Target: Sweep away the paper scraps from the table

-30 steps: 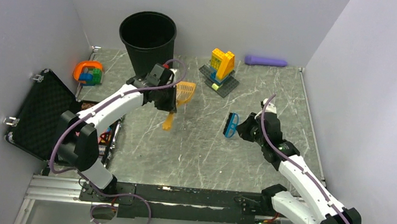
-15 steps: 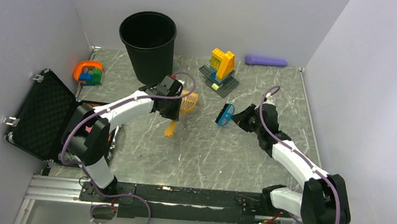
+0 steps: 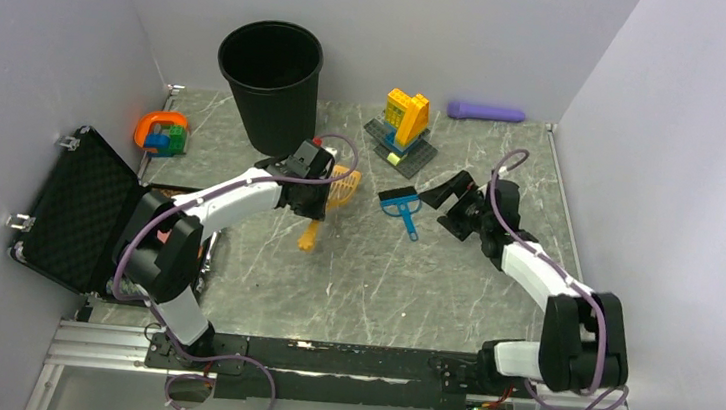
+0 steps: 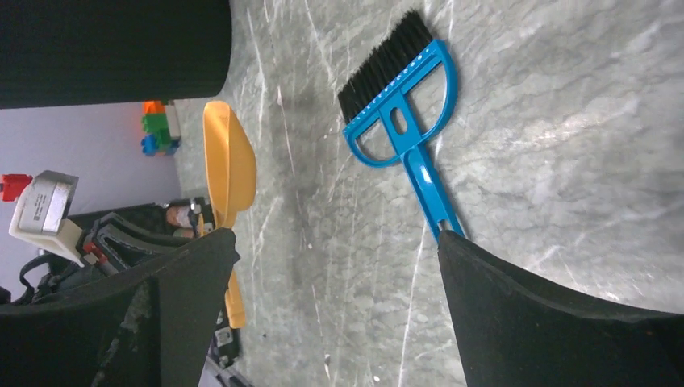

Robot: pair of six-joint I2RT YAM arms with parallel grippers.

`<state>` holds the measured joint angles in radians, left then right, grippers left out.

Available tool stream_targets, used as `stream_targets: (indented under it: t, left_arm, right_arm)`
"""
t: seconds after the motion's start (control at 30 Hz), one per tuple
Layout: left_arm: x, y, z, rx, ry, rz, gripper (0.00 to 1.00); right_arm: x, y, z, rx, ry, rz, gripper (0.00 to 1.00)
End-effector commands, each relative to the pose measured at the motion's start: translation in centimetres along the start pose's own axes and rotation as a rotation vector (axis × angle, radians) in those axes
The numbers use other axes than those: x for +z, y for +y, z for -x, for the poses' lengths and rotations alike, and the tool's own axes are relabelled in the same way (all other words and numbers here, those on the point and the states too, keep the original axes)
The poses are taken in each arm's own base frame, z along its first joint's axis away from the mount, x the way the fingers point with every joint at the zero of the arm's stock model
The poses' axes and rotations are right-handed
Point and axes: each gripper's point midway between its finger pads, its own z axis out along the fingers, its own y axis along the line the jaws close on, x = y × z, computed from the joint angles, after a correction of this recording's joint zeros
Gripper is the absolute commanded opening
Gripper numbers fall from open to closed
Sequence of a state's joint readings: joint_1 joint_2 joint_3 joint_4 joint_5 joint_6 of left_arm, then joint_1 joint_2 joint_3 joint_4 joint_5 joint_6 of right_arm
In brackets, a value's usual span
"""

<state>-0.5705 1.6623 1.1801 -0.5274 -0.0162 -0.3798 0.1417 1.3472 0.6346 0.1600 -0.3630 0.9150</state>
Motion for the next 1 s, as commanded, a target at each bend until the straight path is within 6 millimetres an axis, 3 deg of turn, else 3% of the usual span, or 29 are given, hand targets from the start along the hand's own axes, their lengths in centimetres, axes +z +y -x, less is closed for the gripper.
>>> stream_targets:
  t: [0.0,0.13,0.23,0.33,0.4,0.43,0.47,0.5,0.53,0.57,0.8,0.97]
  left_arm:
    - [0.3,-0.2,0.8,0.028,-0.034,0.008,0.0]
    - [1.1,-0.6,0.4,0.042,-0.016,0.022,0.0]
    - [1.8,-1.1,0.2,0.056,-0.001,0.024,0.0]
    - [2.7,-1.4,-0.1,0.063,0.026,0.028,0.01]
    - [3.2,-1.2,-0.2,0.059,0.038,0.05,0.06]
    - [3.2,-1.2,-0.2,0.059,0.038,0.056,0.14]
    - [3.1,-1.2,-0.1,0.06,0.032,0.055,0.3]
    - [2.8,-1.2,0.0,0.059,0.018,0.054,0.57]
    - [2.2,-1.3,0.3,0.06,-0.007,0.043,0.9]
    - [1.6,-1.4,0.6,0.06,-0.032,0.029,0.98]
    - [-5.2,-1.0,2.1,0.082,-0.214,0.025,0.99]
    - [-11.0,0.5,1.8,0.038,-0.426,0.031,0.99]
  right_arm:
    - [-3.2,0.7,2.7,-0.118,-0.146,-0.051,1.0]
    - [-6.2,-0.1,4.2,-0.203,-0.256,-0.138,1.0]
    - [-8.4,0.4,5.0,-0.253,-0.327,-0.145,1.0]
    - [-9.8,0.7,5.1,-0.28,-0.363,-0.138,1.0]
    - [-10.5,0.9,5.2,-0.29,-0.381,-0.131,1.0]
    - [-10.7,1.1,5.1,-0.299,-0.386,-0.124,1.0]
    - [-11.0,1.2,5.1,-0.309,-0.395,-0.115,1.0]
    - [-11.2,1.4,5.1,-0.321,-0.403,-0.101,1.0]
    - [-11.5,1.7,5.0,-0.34,-0.409,-0.082,1.0]
    - [-11.7,2.0,4.9,-0.356,-0.416,-0.063,1.0]
    - [-14.9,4.9,4.4,-0.512,-0.468,0.054,1.0]
    - [-17.9,7.0,4.0,-0.617,-0.479,0.094,1.0]
